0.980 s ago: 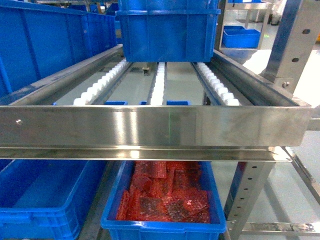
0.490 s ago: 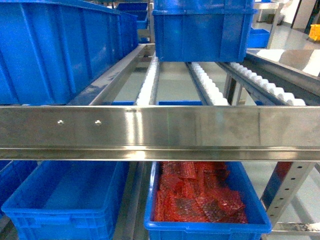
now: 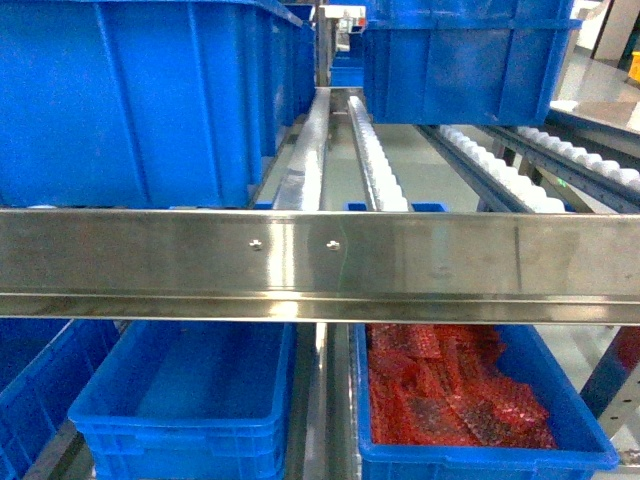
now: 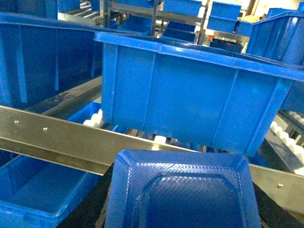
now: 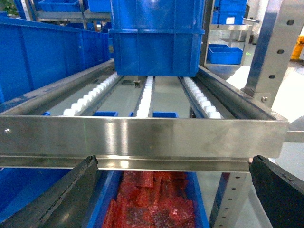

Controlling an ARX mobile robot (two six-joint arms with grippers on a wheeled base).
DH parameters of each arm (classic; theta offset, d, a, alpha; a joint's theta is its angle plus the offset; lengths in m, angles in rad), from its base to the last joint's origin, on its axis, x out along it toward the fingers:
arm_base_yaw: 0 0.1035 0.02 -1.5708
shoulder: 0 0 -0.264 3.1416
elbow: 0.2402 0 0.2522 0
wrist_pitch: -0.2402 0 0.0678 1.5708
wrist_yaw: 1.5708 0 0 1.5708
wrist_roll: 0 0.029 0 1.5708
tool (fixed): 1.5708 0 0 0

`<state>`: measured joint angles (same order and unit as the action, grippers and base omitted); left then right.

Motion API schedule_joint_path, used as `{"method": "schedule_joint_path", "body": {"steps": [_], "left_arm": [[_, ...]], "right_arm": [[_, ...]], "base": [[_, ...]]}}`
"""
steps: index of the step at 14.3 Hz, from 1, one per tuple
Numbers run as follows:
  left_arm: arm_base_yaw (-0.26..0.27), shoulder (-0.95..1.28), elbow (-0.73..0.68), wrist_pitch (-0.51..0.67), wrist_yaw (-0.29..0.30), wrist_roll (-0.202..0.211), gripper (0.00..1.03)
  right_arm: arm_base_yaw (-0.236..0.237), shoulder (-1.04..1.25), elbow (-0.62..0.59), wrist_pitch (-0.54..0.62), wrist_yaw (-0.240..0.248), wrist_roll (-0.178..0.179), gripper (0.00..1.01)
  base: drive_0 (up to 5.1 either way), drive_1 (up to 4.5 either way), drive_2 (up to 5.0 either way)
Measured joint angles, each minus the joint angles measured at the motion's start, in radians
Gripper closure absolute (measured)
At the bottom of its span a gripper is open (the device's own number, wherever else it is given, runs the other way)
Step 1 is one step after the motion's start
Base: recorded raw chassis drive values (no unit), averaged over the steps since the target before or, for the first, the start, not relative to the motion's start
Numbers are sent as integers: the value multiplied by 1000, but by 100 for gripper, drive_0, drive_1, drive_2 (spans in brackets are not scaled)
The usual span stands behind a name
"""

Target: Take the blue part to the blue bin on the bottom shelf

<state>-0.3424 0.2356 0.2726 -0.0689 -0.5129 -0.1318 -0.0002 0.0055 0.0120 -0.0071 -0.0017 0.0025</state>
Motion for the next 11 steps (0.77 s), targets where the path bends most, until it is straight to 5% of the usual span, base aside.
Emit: {"method": "schedule_joint_path", "body": {"steps": [11], "left_arm": [[1,-1,0,0,-2,0,60]], "right_arm": [[0,0,0,3,-1,0,3]], "base": [[0,0,0]]}}
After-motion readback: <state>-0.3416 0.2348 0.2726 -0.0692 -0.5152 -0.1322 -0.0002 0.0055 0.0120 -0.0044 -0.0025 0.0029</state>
